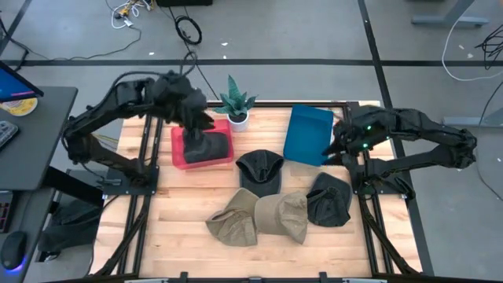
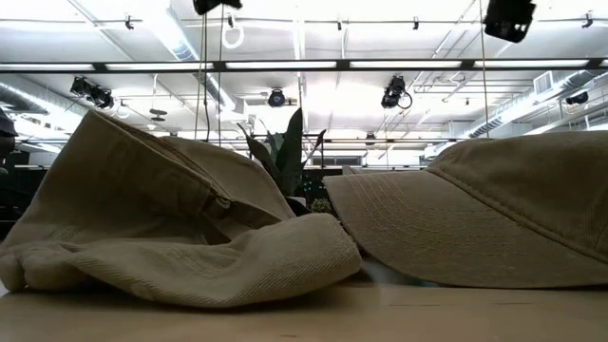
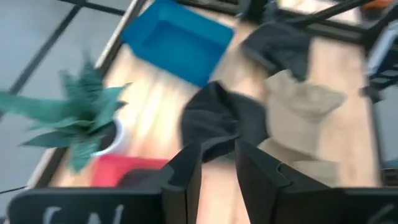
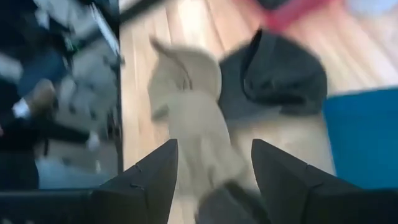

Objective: Pick & Place hat
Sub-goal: Put the right black cap into the red bin

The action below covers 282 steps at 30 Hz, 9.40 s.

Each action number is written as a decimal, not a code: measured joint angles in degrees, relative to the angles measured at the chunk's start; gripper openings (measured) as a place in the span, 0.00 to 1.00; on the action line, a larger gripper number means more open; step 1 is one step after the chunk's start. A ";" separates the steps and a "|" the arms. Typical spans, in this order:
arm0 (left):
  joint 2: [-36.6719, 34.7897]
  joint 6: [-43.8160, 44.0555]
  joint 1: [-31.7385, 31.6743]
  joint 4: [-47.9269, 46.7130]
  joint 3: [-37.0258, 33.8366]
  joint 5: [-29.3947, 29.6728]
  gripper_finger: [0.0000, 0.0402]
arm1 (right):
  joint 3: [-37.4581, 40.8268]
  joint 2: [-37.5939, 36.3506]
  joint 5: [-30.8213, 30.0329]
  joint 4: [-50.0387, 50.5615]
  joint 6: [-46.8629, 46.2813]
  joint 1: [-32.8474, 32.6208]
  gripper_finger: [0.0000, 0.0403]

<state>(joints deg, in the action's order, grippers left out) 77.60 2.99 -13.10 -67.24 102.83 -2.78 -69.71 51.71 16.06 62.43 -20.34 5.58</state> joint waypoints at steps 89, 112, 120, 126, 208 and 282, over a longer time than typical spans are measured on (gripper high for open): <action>4.50 17.31 26.55 -7.26 -0.07 21.26 0.22 | 10.96 31.82 -7.65 -2.48 25.27 -17.46 0.04; 4.50 17.37 26.55 -7.78 -0.07 21.26 0.22 | -15.47 31.78 -22.65 25.69 24.08 -18.45 0.04; 4.50 17.41 26.55 -7.74 -0.07 21.26 0.22 | -27.42 31.29 -35.05 27.52 22.09 -18.08 0.04; 4.48 19.25 25.96 -5.36 -0.04 21.22 0.22 | -35.71 30.51 -48.02 21.46 19.01 -16.94 0.04; 5.92 -30.64 16.50 13.02 -0.07 14.91 0.02 | -37.05 28.80 -51.63 -11.98 31.75 -15.18 0.70; 9.73 -87.39 31.25 49.68 -0.07 52.95 0.03 | 14.19 29.20 30.87 -112.31 -67.04 17.84 0.56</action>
<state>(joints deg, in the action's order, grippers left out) 87.33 -84.40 18.15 -17.56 102.76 50.17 -55.53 80.90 46.93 -49.88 -87.38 23.42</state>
